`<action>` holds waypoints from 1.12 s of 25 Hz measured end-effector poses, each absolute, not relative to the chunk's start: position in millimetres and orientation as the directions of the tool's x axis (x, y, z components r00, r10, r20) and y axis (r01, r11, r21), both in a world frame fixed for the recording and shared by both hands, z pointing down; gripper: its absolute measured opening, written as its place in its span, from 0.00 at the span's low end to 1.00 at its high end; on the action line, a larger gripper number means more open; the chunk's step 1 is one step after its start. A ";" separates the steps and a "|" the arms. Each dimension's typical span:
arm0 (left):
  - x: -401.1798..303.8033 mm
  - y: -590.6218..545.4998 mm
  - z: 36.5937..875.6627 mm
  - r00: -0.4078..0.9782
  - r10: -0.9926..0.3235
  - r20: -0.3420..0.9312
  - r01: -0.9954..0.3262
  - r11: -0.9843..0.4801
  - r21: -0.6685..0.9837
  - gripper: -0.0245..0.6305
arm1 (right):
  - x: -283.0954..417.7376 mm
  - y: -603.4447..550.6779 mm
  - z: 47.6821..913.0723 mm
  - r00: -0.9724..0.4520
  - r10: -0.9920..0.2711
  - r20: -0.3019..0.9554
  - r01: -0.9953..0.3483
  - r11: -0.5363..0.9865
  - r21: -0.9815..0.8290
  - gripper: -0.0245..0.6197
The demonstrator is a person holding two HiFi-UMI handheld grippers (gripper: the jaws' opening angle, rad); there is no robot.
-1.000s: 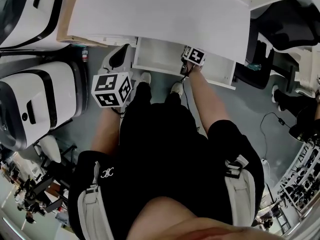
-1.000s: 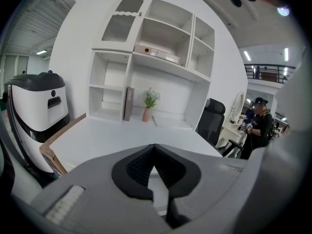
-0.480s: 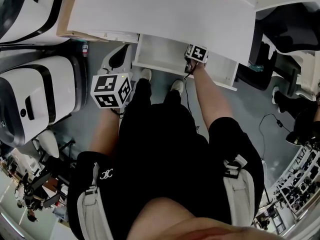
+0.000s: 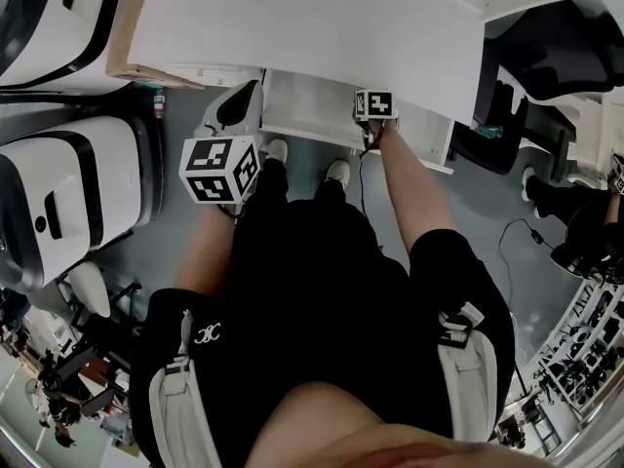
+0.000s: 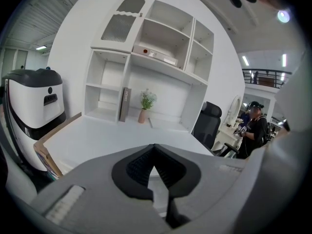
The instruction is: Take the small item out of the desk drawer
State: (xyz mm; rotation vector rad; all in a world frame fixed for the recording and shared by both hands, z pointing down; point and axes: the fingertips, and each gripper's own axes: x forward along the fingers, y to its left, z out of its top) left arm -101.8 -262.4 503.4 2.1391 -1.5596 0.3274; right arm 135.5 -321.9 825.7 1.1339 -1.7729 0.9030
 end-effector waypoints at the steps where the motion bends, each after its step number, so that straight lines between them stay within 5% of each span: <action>1: -101.0 -262.1 501.6 0.328 -0.831 0.448 -0.941 -0.247 0.232 0.06 | 133.0 -317.5 824.7 -0.261 -0.323 0.910 -0.921 0.365 -0.135 0.17; 28: -50.9 -268.9 468.7 0.441 -0.823 0.357 -0.893 -0.363 0.267 0.06 | 80.7 -247.6 724.8 -0.559 -0.181 0.809 -0.647 0.705 -0.289 0.10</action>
